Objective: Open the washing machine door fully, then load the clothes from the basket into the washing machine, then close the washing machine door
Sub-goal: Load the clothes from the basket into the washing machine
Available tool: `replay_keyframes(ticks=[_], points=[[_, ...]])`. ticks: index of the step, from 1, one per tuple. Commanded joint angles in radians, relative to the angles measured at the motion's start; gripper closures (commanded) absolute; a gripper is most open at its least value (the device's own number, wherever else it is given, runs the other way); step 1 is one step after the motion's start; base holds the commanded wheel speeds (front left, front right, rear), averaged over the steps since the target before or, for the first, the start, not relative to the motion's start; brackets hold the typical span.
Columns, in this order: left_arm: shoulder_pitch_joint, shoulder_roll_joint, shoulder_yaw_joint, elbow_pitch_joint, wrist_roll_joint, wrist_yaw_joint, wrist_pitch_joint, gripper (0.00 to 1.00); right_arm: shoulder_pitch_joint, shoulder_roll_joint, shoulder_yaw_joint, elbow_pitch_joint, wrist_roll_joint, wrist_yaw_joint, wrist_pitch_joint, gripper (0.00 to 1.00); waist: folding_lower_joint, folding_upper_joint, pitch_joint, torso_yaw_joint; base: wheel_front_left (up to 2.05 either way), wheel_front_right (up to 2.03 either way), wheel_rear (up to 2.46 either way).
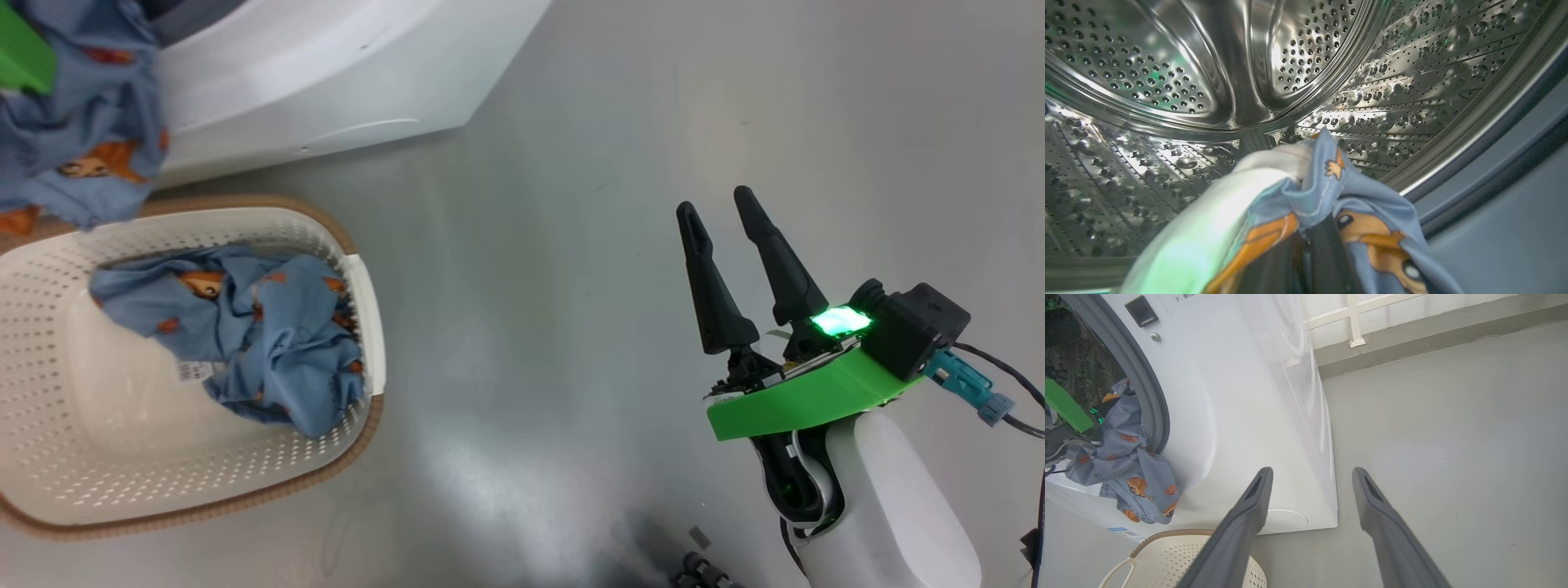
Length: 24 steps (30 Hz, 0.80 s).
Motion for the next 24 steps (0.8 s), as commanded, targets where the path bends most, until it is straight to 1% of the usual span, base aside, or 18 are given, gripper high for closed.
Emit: replay_keyframes(ticks=[1, 6, 9, 12, 16, 18, 20, 21, 24], points=[[-0.066, 0.032, 0.014, 0.008, 0.020, 0.000, -0.028, 1.00, 0.015, 0.002, 0.023, -0.028, 0.011, 0.002, -0.005, 0.00, 0.0000, 0.0000, 0.014, -0.022, 0.00, 0.00, 0.00], [-0.177, 0.023, 0.008, 0.072, 0.065, 0.000, -0.129, 1.00, 0.020, 0.002, 0.031, -0.033, 0.015, 0.002, -0.005, 0.00, 0.0000, 0.0000, 0.027, -0.035, 0.00, 0.00, 0.00], [-0.233, 0.017, 0.018, 0.095, 0.085, 0.000, -0.163, 1.00, 0.020, 0.002, 0.035, -0.036, 0.016, 0.002, -0.005, 0.00, 0.0000, 0.0000, 0.033, -0.039, 0.00, 0.00, 0.00], [-0.261, 0.008, 0.037, 0.088, 0.103, 0.001, -0.174, 1.00, 0.017, 0.002, 0.035, -0.037, 0.016, 0.002, -0.005, 0.00, 0.0000, 0.0000, 0.041, -0.036, 0.00, 0.00, 0.00], [-0.244, -0.005, 0.054, 0.081, 0.120, 0.004, -0.175, 1.00, 0.014, 0.002, 0.036, -0.036, 0.014, 0.002, -0.005, 0.00, 0.0000, 0.0000, 0.043, -0.029, 0.00, 0.00, 0.00], [-0.221, -0.019, 0.049, 0.129, 0.117, 0.002, -0.171, 1.00, 0.014, 0.002, 0.037, -0.033, 0.013, 0.002, -0.005, 0.00, 0.0000, 0.0000, 0.040, -0.024, 0.00, 0.00, 0.00], [-0.220, -0.028, 0.034, 0.174, 0.119, -0.001, -0.165, 0.45, 0.012, 0.002, 0.039, -0.029, 0.012, 0.002, -0.005, 0.00, 0.0000, 0.0000, 0.039, -0.020, 0.00, 0.00, 0.00], [-0.225, -0.038, 0.026, 0.215, 0.110, -0.004, -0.149, 0.00, 0.008, 0.002, 0.042, -0.027, 0.012, 0.002, -0.005, 0.00, 0.0000, 0.0000, 0.036, -0.017, 0.00, 0.00, 0.00], [-0.243, -0.042, 0.015, 0.246, 0.114, -0.006, -0.155, 0.00, 0.003, 0.002, 0.042, -0.026, 0.012, 0.002, -0.005, 0.00, 0.0000, 0.0000, 0.034, -0.015, 0.00, 0.00, 0.00]])
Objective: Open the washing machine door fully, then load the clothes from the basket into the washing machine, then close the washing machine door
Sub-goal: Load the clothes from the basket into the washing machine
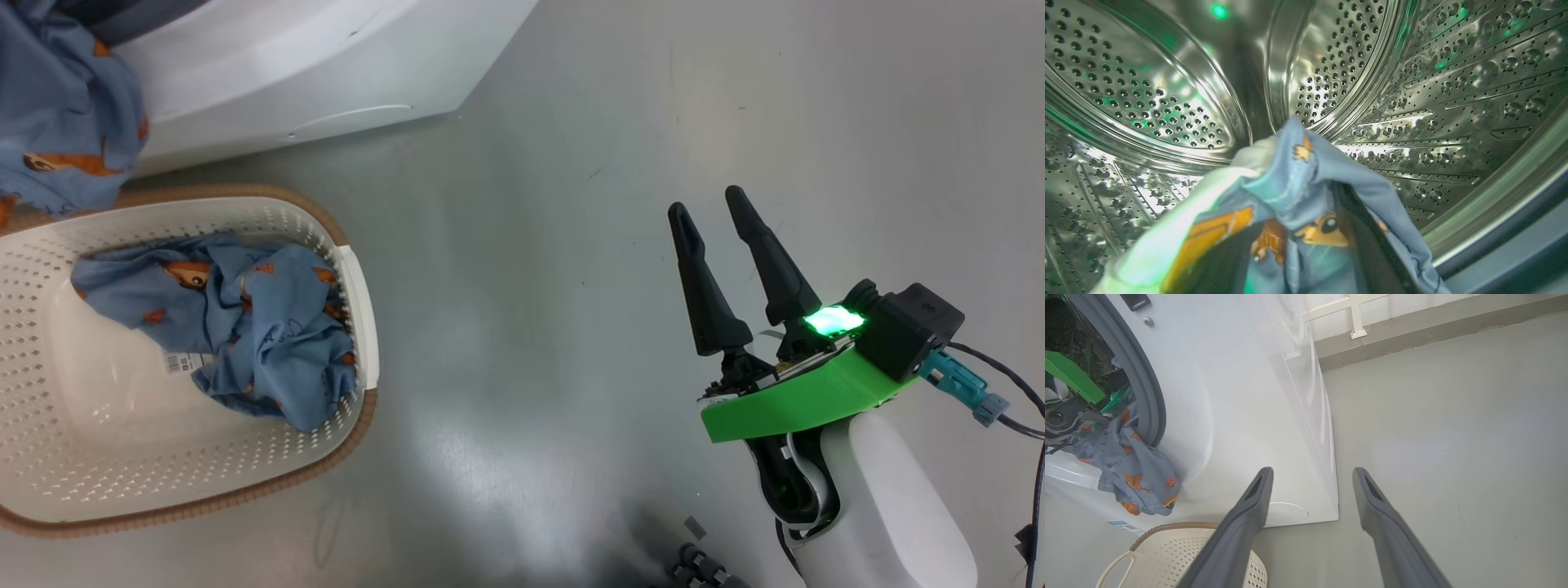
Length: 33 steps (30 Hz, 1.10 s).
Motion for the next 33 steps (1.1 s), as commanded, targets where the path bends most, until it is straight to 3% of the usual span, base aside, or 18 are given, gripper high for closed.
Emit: replay_keyframes(ticks=[1, 17, 33], points=[[-0.027, 0.031, 0.008, -0.007, -0.003, -0.005, -0.007, 0.00, 0.004, 0.001, 0.021, -0.018, 0.004, 0.002, -0.005, 0.00, 0.0000, 0.0000, -0.002, 0.002, 0.00, 0.00, 0.00], [-0.014, 0.004, -0.017, 0.013, -0.040, -0.011, -0.024, 0.00, 0.008, 0.001, -0.001, -0.013, -0.004, 0.002, -0.005, 0.00, 0.0000, 0.0000, -0.028, 0.034, 0.00, 0.00, 0.00], [0.177, 0.063, -0.095, -0.185, -0.166, -0.012, -0.025, 0.00, 0.017, 0.001, -0.027, -0.008, -0.009, 0.002, -0.005, 0.00, 0.0000, 0.0000, -0.058, 0.077, 0.00, 0.00, 0.00]])
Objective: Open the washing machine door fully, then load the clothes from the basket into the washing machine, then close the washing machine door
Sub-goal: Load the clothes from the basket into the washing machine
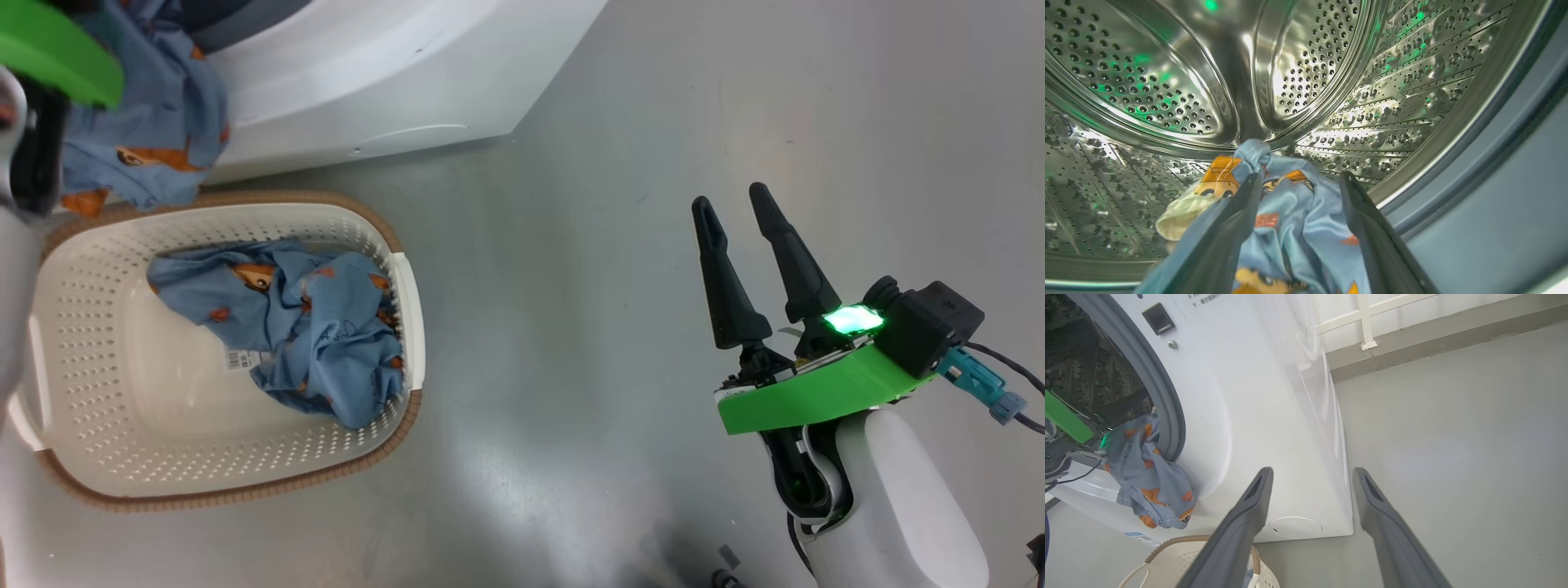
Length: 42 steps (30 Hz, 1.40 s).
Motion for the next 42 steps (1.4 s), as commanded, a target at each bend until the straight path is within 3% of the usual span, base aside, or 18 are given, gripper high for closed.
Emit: replay_keyframes(ticks=[1, 7, 16, 24, 30, 36, 42], points=[[0.009, 0.049, 0.020, -0.033, -0.004, -0.003, -0.008, 0.00, 0.016, 0.002, 0.014, -0.019, -0.008, 0.002, -0.005, 0.00, 0.0000, 0.0000, -0.004, 0.004, 0.00, 0.00, 0.00], [0.141, 0.091, 0.059, -0.183, -0.008, 0.010, -0.008, 0.00, 0.023, 0.002, 0.006, -0.020, -0.013, 0.002, -0.005, 0.00, 0.0000, 0.0000, -0.014, 0.015, 0.00, 0.00, 0.00], [0.375, 0.157, 0.107, -0.466, -0.024, 0.076, -0.008, 0.00, 0.030, 0.002, -0.001, -0.016, -0.021, 0.002, -0.005, 0.00, 0.0000, 0.0000, -0.024, 0.035, 0.00, 0.00, 0.00], [0.615, 0.201, 0.242, -0.743, 0.034, 0.142, -0.008, 0.00, 0.026, 0.002, 0.000, -0.015, -0.027, 0.002, -0.005, 0.00, 0.0000, 0.0000, -0.027, 0.044, 0.00, 0.00, 0.00], [0.785, 0.175, 0.350, -0.877, 0.093, 0.142, -0.008, 0.00, 0.025, 0.002, -0.001, -0.016, -0.032, 0.002, -0.005, 0.00, 0.0000, 0.0000, -0.032, 0.043, 0.00, 0.00, 0.00], [0.974, 0.104, 0.468, -0.914, 0.157, 0.099, -0.008, 0.00, 0.035, 0.002, -0.005, -0.021, -0.032, 0.002, -0.005, 0.00, 0.0000, 0.0000, -0.035, 0.037, 0.00, 0.00, 0.00], [1.053, 0.030, 0.549, -0.896, 0.184, 0.057, -0.008, 0.00, 0.042, 0.002, -0.016, -0.024, -0.038, 0.002, -0.005, 0.00, 0.0000, 0.0000, -0.032, 0.043, 0.00, 0.00, 0.00]])
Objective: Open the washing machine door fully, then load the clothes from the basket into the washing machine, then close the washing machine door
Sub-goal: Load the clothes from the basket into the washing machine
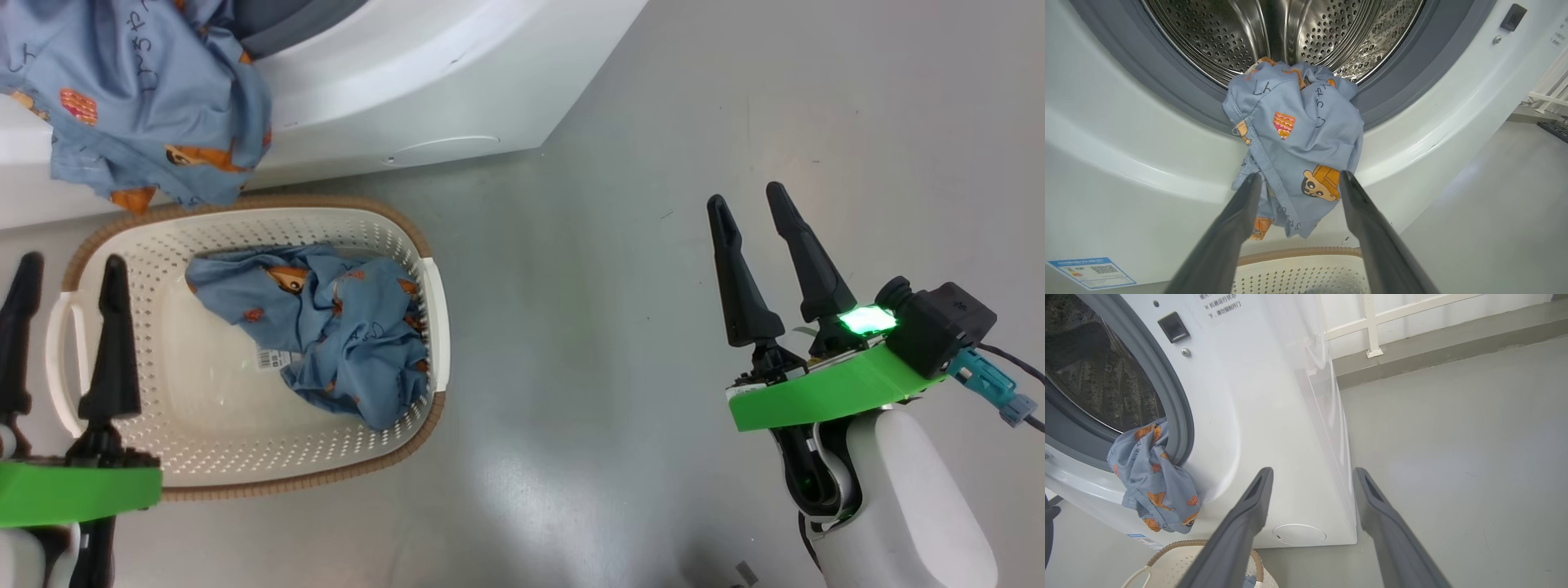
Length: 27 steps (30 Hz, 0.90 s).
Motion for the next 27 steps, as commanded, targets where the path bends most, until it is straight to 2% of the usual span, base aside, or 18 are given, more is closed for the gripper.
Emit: replay_keyframes(ticks=[1, 6, 14, 27], points=[[0.015, 0.014, 0.055, -0.015, 0.012, -0.011, -0.008, 0.00, 0.038, 0.002, 0.015, -0.026, -0.004, 0.002, -0.005, 0.00, 0.0000, 0.0000, 0.000, 0.002, 0.00, 0.00, 0.00], [0.048, -0.043, 0.102, 0.018, 0.027, -0.035, -0.008, 0.00, 0.041, 0.002, 0.013, -0.019, -0.009, 0.002, -0.005, 0.00, 0.0000, 0.0000, -0.010, 0.006, 0.00, 0.00, 0.00], [0.066, -0.097, 0.145, 0.042, 0.063, -0.060, -0.008, 0.00, 0.044, 0.002, 0.013, -0.010, -0.010, 0.002, -0.005, 0.00, 0.0000, 0.0000, -0.032, 0.007, 0.00, 0.00, 0.00], [0.056, -0.111, 0.155, 0.061, 0.078, -0.070, -0.008, 0.00, 0.044, 0.002, 0.015, -0.004, -0.007, 0.002, -0.005, 0.00, 0.0000, 0.0000, -0.040, 0.002, 0.00, 0.00, 0.00]])
